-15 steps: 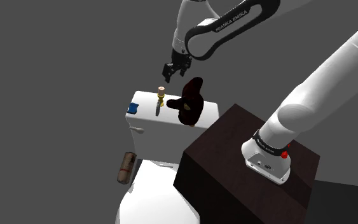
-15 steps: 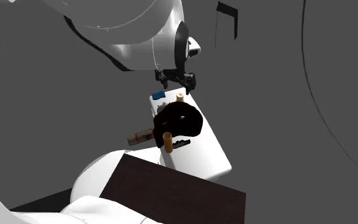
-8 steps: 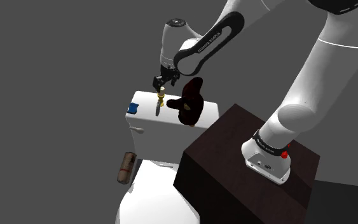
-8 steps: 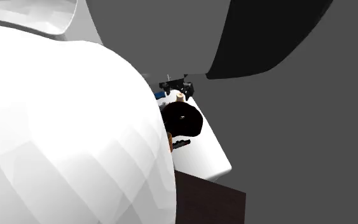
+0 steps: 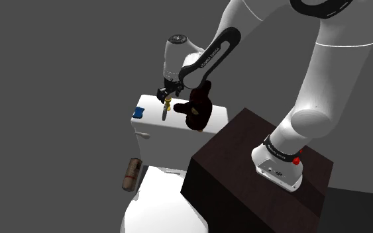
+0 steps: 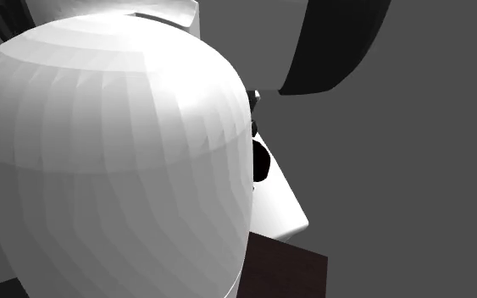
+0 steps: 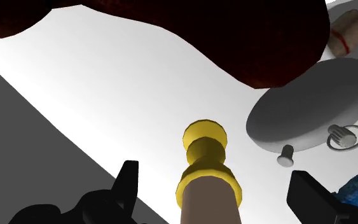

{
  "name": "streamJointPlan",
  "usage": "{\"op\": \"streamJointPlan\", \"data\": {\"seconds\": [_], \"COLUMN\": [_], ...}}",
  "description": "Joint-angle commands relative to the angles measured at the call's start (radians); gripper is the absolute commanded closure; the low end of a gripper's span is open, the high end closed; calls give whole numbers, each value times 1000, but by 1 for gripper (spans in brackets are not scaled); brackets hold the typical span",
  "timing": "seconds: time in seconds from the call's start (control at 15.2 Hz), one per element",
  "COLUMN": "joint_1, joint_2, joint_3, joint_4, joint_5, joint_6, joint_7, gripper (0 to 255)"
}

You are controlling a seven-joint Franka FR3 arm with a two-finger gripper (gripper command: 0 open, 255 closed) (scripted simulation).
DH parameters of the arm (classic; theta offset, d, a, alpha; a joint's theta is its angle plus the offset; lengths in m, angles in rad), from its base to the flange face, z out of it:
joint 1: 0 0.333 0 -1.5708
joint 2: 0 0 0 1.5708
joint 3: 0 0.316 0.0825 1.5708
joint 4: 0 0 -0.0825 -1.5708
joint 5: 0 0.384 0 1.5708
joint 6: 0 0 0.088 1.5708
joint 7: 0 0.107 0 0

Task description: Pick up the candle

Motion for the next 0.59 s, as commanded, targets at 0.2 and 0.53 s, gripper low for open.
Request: {"op": "streamJointPlan", "data": {"seconds": [0.2,0.53], "joint_1": [10,9], "joint_2": [36,35], "joint_3": [-17,-18], "joint_4": [10,9], "joint_5": [-25,-25], "joint_6": [25,26], "joint_7": [19,18], "gripper": [255,255]}}
